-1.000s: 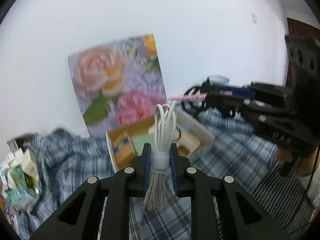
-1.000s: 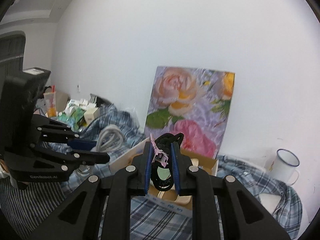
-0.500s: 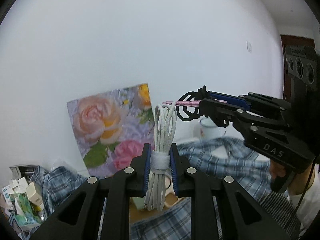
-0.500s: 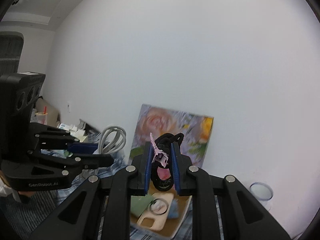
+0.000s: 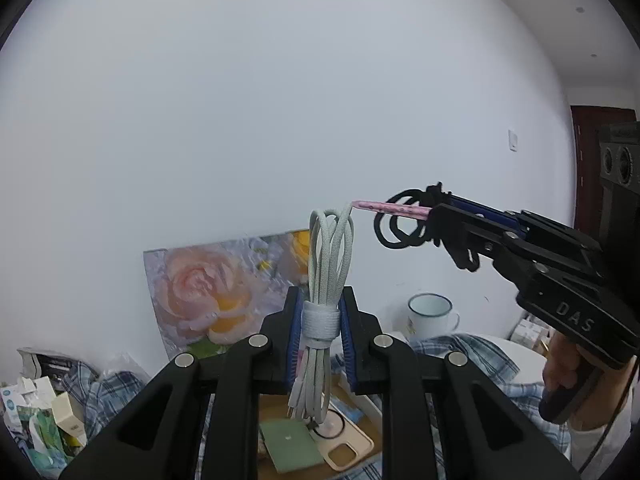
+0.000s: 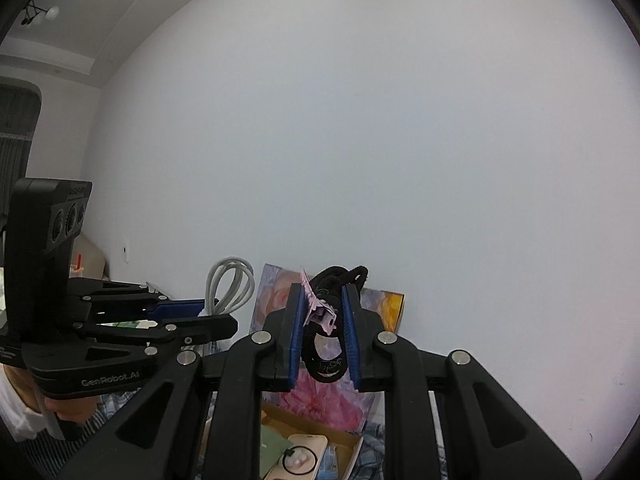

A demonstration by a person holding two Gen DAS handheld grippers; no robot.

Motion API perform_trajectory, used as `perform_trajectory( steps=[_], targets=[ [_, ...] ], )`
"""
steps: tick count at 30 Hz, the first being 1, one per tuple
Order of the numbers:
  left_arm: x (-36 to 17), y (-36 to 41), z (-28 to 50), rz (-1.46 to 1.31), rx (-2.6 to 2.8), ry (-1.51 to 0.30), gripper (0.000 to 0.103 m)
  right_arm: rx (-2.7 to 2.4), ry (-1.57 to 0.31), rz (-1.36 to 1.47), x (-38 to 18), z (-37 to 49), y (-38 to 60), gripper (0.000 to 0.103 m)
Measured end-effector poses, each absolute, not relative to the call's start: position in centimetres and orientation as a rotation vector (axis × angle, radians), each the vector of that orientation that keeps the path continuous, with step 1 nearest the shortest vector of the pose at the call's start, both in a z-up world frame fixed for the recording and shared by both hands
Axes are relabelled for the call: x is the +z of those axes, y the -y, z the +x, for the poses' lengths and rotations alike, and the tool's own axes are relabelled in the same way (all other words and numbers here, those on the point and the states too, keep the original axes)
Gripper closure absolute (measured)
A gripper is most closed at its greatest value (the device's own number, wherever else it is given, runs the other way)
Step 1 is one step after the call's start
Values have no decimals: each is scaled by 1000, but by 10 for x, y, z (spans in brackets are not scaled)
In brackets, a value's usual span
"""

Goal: Organize soft objects
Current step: 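Lift the white cable and black cable with both tools over the box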

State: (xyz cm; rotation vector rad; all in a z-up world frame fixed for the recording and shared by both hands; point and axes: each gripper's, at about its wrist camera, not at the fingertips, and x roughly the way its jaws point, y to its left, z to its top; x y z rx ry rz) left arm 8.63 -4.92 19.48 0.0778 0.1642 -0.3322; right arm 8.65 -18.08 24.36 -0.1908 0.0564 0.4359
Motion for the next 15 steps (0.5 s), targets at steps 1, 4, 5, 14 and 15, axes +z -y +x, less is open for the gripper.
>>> perform_trajectory(
  steps=[1,4,5,14,15],
  targets=[
    [197,48,88,78,-327,-160,83,440,-56,-186,245,87,180,85],
    [204,47,94,76,-309,-141,83,450,-45,-166,251,90,179,85],
    [206,47,96,77,-306,-137,83,449,-42,-163,253,91,178,85],
    [203,52,110,84,-278,-115,83,446,-41,-151,247,98,174,85],
    [201,53,112,88,-277,-119,83,444,-46,-153,244,99,174,85]
  ],
)
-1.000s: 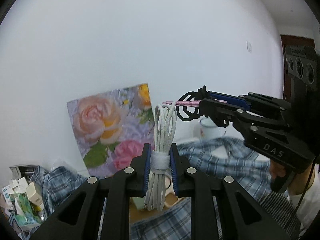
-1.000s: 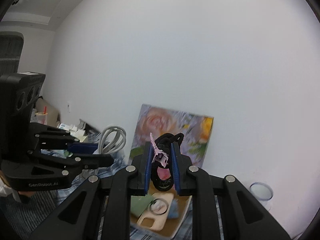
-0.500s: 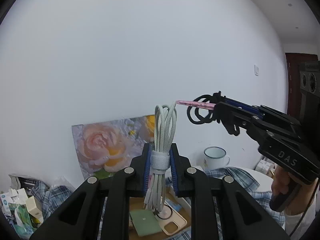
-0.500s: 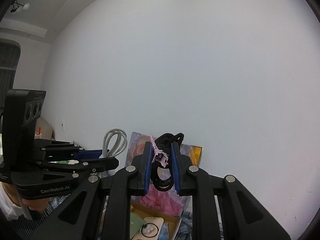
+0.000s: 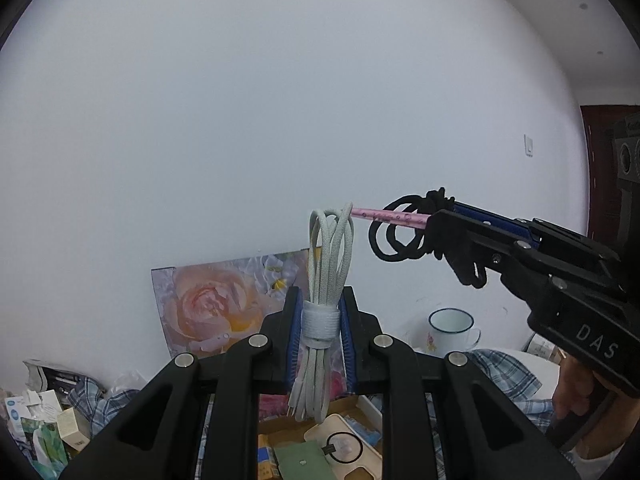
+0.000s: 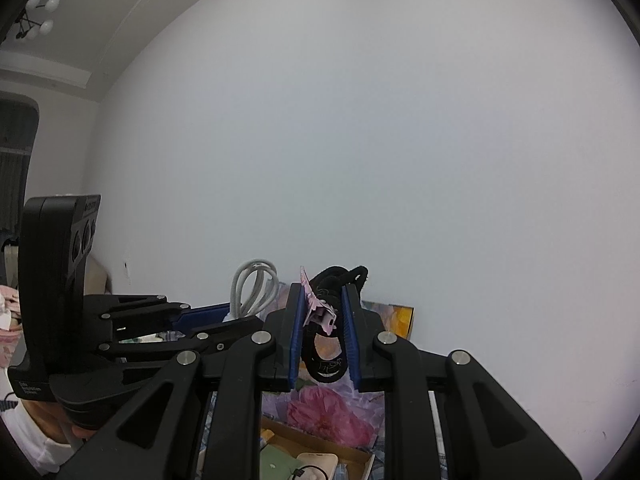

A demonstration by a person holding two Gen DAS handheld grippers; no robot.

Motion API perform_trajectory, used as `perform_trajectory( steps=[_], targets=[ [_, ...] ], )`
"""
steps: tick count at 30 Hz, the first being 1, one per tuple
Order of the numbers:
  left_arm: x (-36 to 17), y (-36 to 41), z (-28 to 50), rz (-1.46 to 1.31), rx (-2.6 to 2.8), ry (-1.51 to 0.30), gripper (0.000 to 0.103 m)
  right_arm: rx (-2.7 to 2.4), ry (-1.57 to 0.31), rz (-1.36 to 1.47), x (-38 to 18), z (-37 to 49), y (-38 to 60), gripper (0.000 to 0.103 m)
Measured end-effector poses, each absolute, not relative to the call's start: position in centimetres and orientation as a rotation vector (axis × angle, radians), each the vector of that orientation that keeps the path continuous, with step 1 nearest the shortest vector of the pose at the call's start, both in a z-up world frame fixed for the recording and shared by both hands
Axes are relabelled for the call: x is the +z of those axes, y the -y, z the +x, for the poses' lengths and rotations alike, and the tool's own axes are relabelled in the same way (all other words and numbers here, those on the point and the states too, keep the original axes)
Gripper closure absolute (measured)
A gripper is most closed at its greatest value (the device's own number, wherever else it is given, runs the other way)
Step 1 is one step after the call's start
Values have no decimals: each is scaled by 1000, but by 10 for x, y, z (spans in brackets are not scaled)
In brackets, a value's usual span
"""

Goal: Organize soft objects
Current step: 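Lift the white cable and black cable with both tools over the box, then lower both cables into the box and open both tools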

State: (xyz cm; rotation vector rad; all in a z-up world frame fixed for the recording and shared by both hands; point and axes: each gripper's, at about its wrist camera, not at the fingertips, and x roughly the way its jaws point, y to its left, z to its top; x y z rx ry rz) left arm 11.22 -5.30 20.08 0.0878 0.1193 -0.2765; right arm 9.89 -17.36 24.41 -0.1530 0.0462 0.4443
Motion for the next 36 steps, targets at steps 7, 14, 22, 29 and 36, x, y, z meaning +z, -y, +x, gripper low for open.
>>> perform_trajectory(
  steps=[7,14,22,29,36],
  targets=[
    [186,54,129,93,-271,-147,83,446,-100,-140,225,118,163,85],
    [174,52,146,90,-265,-191,83,437,-147,-138,213,134,157,85],
    [159,49,164,93,-252,-242,83,434,-199,-149,205,150,155,85],
    [147,48,179,97,-225,-278,83,431,-263,-165,184,165,146,85],
    [130,45,197,81,-231,-344,83,418,-316,-165,166,184,147,85]
  ],
)
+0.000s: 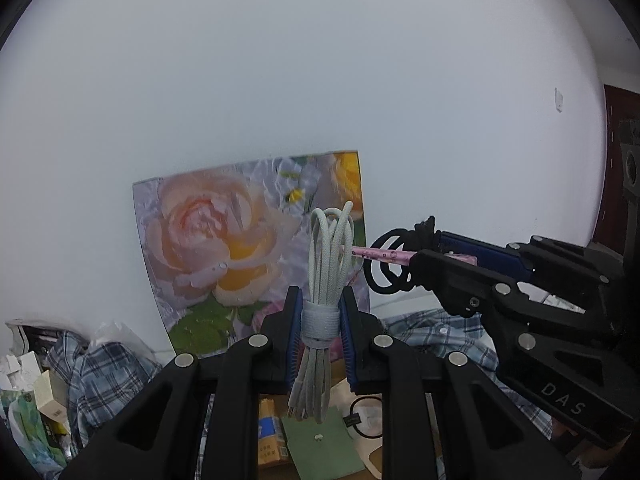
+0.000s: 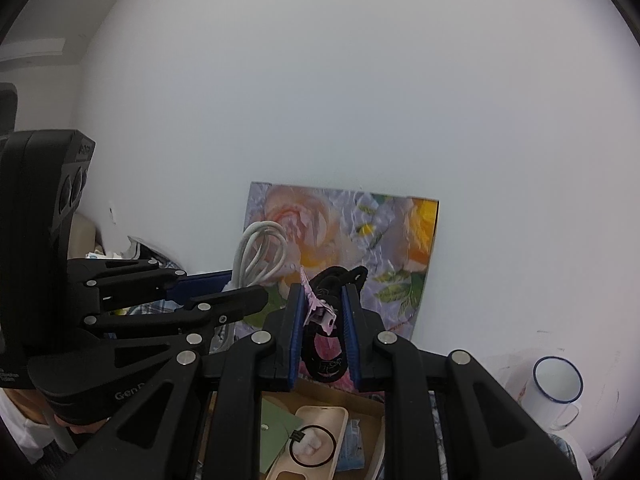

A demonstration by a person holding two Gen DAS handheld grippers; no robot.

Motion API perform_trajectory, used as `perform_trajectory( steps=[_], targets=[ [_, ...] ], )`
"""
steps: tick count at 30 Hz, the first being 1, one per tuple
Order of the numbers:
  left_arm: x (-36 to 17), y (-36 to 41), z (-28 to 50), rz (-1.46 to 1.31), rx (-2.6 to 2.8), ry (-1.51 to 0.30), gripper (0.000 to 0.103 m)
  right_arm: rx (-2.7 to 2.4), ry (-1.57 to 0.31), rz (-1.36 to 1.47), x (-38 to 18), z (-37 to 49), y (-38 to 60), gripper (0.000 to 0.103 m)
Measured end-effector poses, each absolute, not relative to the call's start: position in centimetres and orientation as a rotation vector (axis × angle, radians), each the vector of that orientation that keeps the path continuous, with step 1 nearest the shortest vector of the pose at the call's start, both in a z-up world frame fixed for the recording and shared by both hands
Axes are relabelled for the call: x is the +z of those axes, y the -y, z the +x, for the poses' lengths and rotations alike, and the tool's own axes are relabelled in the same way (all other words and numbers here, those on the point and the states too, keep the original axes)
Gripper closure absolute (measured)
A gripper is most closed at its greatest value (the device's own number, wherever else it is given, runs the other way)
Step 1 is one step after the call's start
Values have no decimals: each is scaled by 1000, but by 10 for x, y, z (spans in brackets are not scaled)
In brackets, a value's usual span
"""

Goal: Organize soft objects
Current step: 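Lower both cables into the box and open both tools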

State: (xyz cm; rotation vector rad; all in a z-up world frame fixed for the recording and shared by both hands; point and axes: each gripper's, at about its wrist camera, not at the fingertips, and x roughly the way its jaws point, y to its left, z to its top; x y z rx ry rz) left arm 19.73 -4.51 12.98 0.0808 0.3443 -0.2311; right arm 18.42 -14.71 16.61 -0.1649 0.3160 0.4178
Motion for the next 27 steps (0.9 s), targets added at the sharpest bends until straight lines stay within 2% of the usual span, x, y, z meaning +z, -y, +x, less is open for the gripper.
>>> perform_trajectory(
  steps=[27],
  targets=[
    [58,54,249,99,-179,-565,83,393,-544,-105,71,239,157,85]
  ],
)
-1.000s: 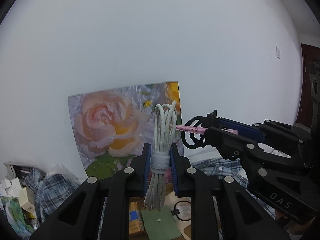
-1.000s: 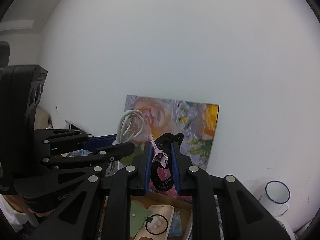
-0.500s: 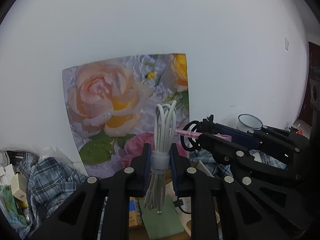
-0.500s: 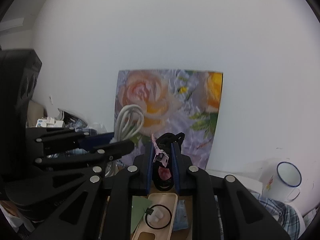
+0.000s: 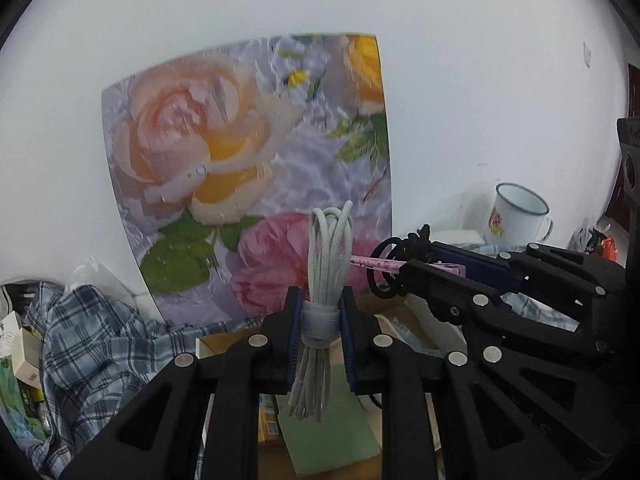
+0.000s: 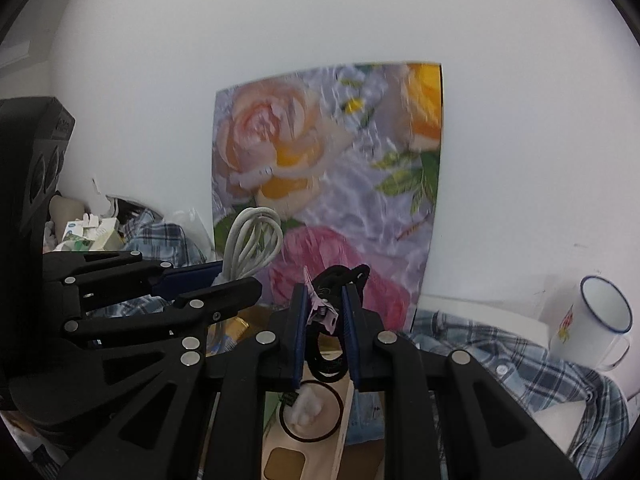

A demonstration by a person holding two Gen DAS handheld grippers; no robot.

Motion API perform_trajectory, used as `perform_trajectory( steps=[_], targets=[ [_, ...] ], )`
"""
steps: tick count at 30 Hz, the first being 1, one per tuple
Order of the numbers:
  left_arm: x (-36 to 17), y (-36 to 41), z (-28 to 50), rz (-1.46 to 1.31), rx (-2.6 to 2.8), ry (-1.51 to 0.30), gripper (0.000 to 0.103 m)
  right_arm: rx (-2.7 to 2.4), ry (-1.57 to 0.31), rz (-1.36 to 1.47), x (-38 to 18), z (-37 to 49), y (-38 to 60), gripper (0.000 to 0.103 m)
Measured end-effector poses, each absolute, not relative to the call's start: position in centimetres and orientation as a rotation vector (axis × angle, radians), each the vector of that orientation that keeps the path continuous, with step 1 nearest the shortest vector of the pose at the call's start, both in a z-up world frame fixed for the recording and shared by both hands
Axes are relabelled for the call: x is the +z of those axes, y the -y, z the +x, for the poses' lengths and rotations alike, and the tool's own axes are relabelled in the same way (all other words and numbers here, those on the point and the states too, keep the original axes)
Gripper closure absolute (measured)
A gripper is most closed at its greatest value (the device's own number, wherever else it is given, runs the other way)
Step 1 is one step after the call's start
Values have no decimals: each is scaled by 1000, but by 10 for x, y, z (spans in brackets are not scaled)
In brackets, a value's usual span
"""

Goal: Organize soft objects
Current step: 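Lower both cables into the box and open both tools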

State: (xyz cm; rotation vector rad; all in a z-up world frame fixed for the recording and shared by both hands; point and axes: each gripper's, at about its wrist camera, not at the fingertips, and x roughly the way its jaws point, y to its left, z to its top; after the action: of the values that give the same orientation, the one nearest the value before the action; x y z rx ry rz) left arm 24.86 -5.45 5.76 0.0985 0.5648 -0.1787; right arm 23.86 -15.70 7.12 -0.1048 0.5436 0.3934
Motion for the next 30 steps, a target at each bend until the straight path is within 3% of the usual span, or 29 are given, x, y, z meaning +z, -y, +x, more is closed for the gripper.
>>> perform_trajectory(
  steps=[12,30],
  targets=[
    [26,62,268,154,-146,-668,83,405,-699,-102,35,261,160,85],
    [2,48,288,-20,-232,-835,83,398,-779,-73,20,270,161,85]
  ],
)
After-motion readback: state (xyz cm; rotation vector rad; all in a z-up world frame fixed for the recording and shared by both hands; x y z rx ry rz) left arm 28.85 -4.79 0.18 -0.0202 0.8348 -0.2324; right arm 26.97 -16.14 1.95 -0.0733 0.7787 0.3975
